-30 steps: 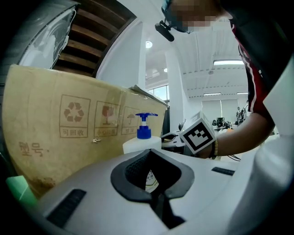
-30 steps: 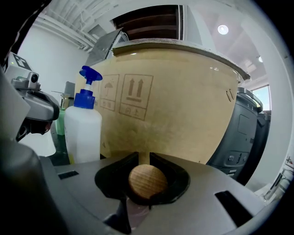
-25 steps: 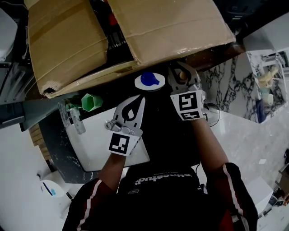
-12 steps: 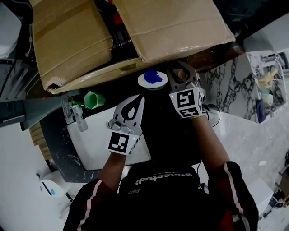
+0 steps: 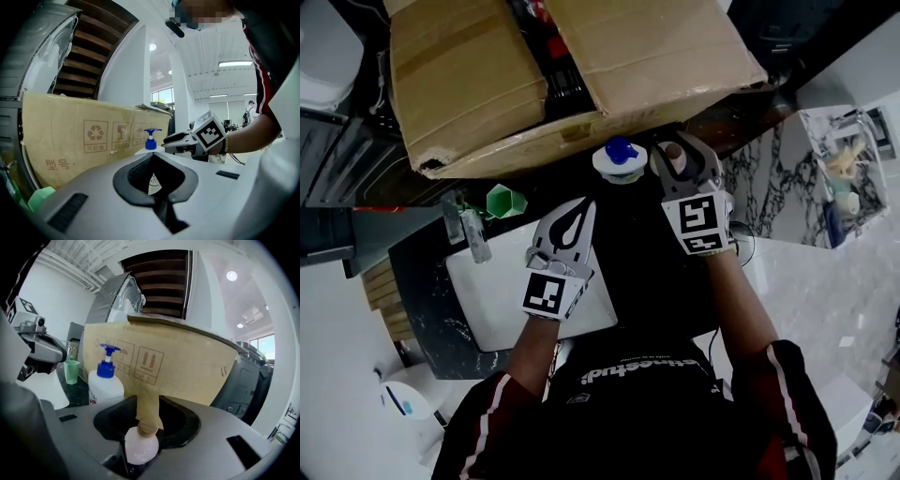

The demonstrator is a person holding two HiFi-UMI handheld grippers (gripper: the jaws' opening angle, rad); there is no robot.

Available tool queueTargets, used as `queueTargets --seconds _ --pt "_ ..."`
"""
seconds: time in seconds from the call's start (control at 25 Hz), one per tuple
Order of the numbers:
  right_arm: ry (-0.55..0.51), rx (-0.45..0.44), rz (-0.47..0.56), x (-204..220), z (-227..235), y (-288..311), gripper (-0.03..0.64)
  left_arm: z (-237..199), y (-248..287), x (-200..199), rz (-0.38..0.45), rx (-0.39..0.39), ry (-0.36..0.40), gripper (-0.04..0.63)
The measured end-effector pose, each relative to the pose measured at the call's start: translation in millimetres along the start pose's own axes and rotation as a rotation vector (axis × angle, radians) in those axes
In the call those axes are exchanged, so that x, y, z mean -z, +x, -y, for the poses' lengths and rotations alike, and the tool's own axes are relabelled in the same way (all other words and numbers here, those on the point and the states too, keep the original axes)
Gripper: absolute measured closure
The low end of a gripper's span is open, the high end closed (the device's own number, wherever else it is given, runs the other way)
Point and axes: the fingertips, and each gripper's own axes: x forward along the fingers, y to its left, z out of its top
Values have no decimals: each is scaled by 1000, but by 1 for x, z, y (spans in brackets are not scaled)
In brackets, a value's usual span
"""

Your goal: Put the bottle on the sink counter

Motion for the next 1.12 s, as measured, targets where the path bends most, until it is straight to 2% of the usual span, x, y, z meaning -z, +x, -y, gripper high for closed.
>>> queueTargets --seconds 0.32,0.6,0.84,1.12 --pt "1 65 95 -56 -23 -67 473 0 -59 -29 47 -11 13 581" --pt "42 70 231 -123 -84 -132 536 -4 -135 -54 114 -52 27 581" --pt "68 -3 308 -170 -166 -184 557 -14 -217 -69 149 -97 13 581" --pt "20 -143 335 -208 -278 -231 566 -28 -319 -85 216 -160 29 581"
